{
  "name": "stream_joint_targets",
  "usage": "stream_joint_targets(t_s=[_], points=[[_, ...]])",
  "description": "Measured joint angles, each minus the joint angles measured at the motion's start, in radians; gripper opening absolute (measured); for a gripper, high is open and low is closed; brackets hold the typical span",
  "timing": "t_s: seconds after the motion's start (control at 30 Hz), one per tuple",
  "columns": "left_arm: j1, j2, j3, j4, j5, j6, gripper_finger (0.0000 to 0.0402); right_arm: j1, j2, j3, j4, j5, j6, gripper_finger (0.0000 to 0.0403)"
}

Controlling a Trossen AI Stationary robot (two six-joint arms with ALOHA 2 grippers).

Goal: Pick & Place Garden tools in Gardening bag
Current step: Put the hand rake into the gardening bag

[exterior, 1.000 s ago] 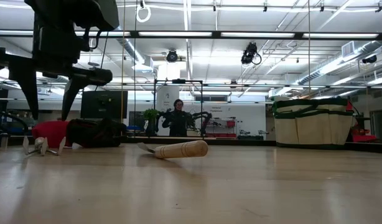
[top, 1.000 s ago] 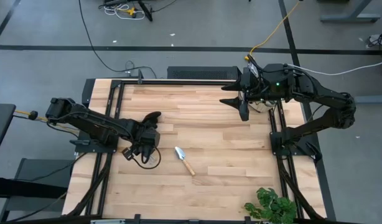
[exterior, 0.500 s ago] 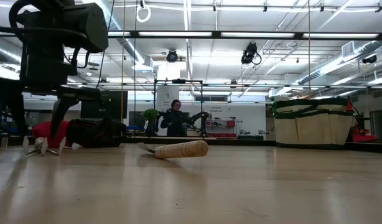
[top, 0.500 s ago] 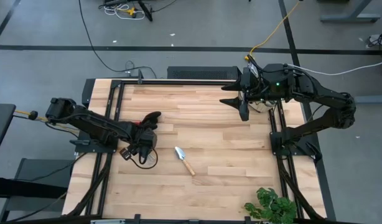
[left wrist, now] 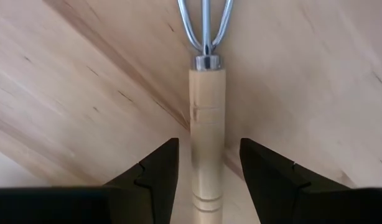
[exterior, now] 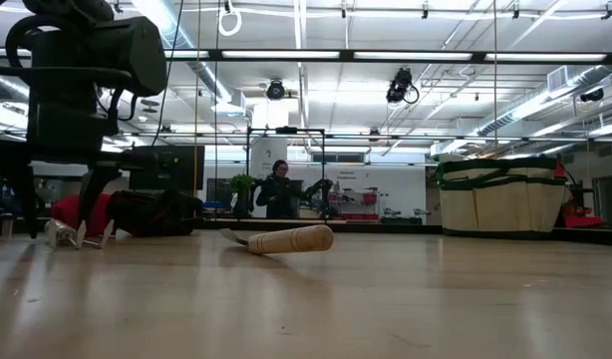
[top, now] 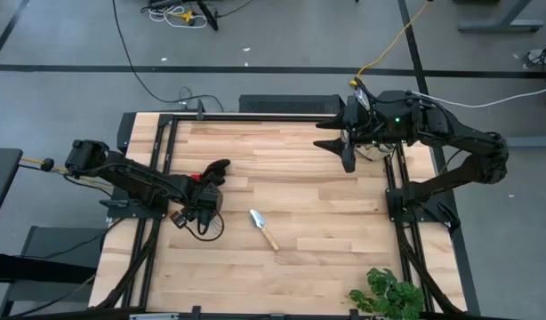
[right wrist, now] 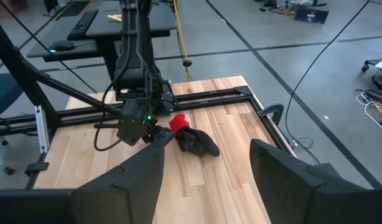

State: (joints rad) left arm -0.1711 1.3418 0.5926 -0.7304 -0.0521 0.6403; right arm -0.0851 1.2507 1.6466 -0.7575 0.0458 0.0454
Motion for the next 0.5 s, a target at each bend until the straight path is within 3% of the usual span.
stream_joint_targets(t_s=[0.5], points=[[0.000,0.000,0.000,0.001,0.003,0.000,0.0177,0.000,0.047,0.000,0.013,0.001,-0.001,0.0240]])
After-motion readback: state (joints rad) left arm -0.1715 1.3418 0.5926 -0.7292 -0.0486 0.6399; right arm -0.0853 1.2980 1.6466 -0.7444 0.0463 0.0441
